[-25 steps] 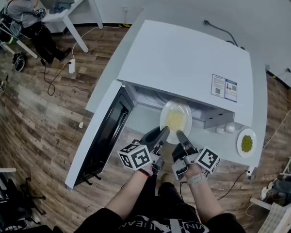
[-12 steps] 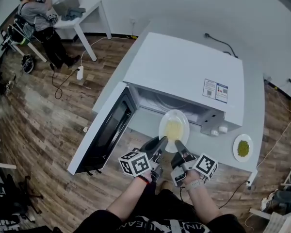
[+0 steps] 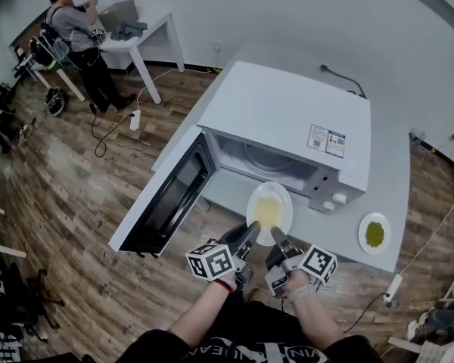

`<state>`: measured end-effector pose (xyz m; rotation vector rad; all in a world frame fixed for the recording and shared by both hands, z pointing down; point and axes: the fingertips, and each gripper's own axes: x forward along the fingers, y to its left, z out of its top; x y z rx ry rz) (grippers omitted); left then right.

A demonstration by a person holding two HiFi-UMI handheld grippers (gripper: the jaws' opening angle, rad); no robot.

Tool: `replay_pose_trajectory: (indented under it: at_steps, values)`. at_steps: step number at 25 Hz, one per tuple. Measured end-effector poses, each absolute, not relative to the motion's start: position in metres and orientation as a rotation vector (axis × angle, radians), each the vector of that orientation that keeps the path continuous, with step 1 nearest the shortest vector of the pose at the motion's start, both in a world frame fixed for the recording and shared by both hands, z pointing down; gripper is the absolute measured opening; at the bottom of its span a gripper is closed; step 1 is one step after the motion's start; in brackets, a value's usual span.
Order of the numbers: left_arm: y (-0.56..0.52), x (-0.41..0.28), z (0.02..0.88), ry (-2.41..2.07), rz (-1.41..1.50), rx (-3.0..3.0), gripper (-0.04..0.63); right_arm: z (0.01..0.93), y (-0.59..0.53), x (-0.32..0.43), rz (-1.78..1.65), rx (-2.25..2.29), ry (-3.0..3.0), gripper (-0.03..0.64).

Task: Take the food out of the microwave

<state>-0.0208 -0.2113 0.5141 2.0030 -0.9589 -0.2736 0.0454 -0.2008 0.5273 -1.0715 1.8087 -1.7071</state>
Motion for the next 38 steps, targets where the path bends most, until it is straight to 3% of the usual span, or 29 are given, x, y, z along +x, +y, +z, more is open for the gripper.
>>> replay_pose_trajectory:
  at_steps: [38]
  values:
    - [-0.101, -0.006, 0.506, -1.052, -0.349, 1.972, 0.083, 0.521, -0.097, 0.061, -1.782, -0.994, 1.863, 0.052]
